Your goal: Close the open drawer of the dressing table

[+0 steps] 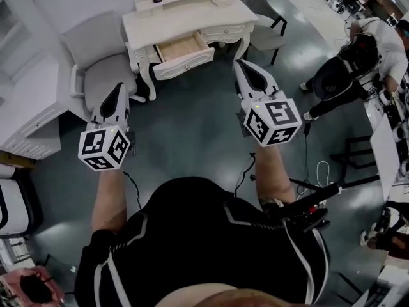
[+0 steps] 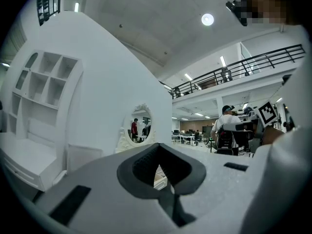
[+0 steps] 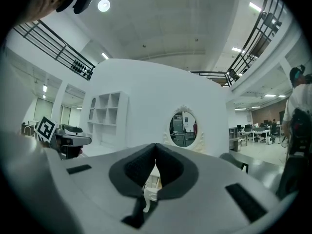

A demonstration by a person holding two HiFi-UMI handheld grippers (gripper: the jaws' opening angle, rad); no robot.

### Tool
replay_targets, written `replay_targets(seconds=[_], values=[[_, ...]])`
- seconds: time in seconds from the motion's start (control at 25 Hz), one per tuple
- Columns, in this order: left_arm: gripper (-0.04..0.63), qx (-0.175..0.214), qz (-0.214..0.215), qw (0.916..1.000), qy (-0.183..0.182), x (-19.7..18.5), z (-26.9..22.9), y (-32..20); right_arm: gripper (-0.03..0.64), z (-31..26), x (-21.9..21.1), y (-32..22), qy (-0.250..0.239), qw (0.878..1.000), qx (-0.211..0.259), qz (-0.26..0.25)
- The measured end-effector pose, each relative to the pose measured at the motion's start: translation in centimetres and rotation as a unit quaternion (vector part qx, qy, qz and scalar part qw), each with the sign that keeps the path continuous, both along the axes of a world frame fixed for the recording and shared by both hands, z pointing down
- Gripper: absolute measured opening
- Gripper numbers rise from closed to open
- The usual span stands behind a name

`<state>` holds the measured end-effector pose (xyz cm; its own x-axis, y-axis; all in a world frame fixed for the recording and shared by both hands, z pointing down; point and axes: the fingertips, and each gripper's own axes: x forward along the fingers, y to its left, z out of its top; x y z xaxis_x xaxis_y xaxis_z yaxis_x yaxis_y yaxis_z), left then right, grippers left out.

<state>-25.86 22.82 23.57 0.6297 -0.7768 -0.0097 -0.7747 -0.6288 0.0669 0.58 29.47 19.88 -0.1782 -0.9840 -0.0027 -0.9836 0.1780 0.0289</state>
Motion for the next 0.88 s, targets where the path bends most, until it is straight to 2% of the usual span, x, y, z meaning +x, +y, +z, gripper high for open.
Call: replay_targets(seconds=[0.16, 0.56, 0.88], values=[[0.005, 0.003, 0.004, 1.0000, -0.002, 1.3, 0.4, 0.2, 0.005, 0.9, 0.8, 0.4, 0.005, 1.000, -0.002, -0.004], [0.005, 0.010, 0.014, 0.9998, -0.007, 7.8, -0.4, 1.2, 0.005, 0.6, 6.5, 2.6, -0.002, 1.000, 0.008, -0.004], [0.005, 0.003, 0.017, 0.9996, -0.023, 11.3, 1.2, 0.2, 0.025, 2.0, 8.8, 1.2, -0.009, 1.000, 0.003, -0.020]])
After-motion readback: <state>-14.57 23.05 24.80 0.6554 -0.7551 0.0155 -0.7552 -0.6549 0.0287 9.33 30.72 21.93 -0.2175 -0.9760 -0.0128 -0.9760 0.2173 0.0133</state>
